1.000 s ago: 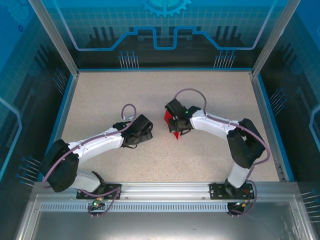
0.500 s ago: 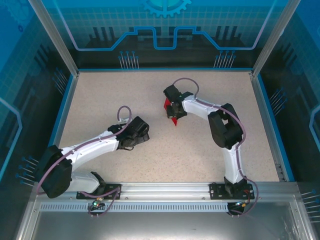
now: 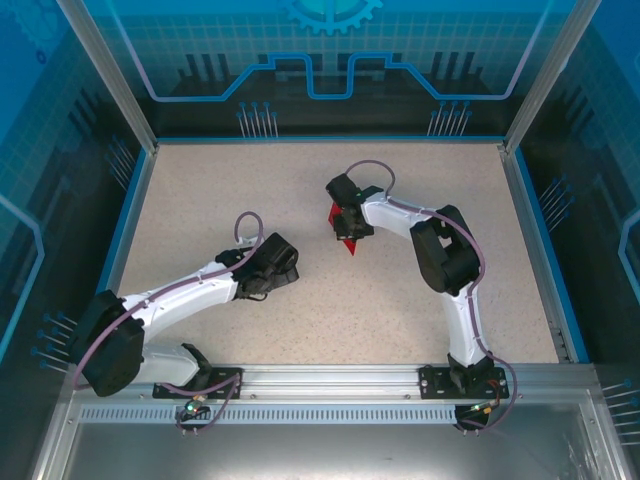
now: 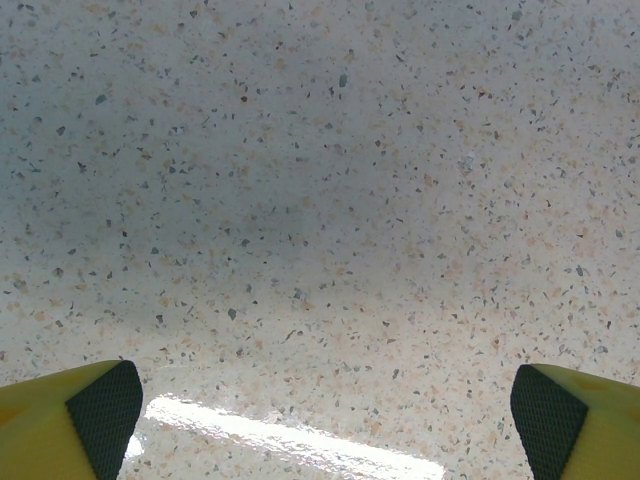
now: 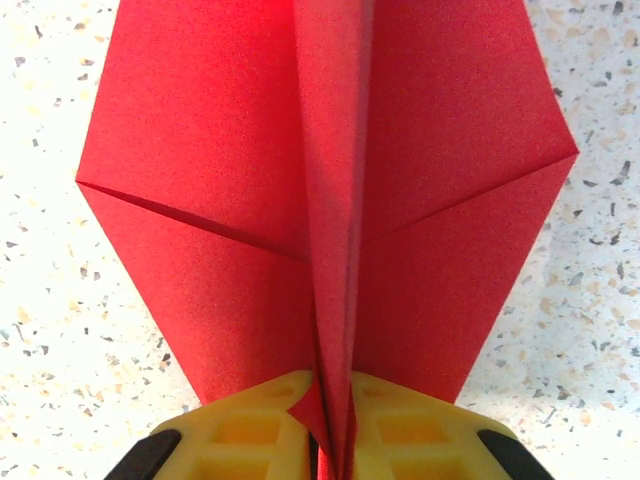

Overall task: Fold a paper plane with a square sheet of paper (pick it up from the middle)
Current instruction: Move the paper plane to the center of the table, then reset both arms

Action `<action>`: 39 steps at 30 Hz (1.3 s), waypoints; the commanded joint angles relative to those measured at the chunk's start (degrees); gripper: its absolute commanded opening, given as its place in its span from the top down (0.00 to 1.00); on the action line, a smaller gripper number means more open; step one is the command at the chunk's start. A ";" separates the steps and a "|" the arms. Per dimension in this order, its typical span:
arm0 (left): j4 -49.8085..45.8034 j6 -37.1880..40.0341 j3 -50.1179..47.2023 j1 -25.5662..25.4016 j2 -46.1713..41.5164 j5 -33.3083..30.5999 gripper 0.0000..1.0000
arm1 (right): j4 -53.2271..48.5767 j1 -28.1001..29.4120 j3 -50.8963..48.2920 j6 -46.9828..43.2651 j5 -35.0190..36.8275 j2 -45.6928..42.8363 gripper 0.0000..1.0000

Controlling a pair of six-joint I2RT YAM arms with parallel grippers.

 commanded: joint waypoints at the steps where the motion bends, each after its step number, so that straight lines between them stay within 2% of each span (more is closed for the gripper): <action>1: -2.12 -0.02 0.81 0.45 -1.10 -1.71 0.01 | -1.80 0.12 0.43 1.32 -0.40 1.07 0.84; 6: -5.80 1.00 4.27 0.63 -1.02 -5.89 0.01 | -4.55 0.11 4.33 1.76 -0.10 -6.69 0.70; 12: -10.39 3.61 9.39 2.26 -2.00 -13.49 0.01 | -7.29 -0.30 4.60 1.12 1.95 -18.31 0.38; 17: -11.28 9.07 11.46 5.36 -4.68 -20.05 0.01 | -5.43 -2.52 -2.76 -1.50 7.83 -30.50 0.19; 20: -8.16 13.82 9.43 7.38 -7.48 -24.32 0.01 | -1.34 -4.21 -10.61 -5.12 15.65 -38.96 0.01; 25: 4.40 23.80 1.53 12.05 -12.83 -26.73 0.01 | 5.49 -10.93 -24.37 -8.17 24.37 -50.01 0.01; 28: 12.31 28.47 -3.97 15.52 -15.46 -26.57 0.01 | 14.10 -14.51 -34.39 -11.66 31.55 -54.12 0.01; 33: 29.85 40.21 -13.14 18.91 -15.84 -25.51 0.01 | 30.48 -19.63 -49.61 -16.79 29.30 -57.82 0.01; 36: 37.81 44.39 -16.97 22.54 -14.25 -20.39 0.01 | 39.03 -20.90 -55.90 -20.05 28.47 -57.31 0.01; 39: 47.80 48.22 -21.17 25.89 -12.25 -14.57 0.01 | 45.89 -22.59 -59.70 -21.93 24.22 -55.13 0.01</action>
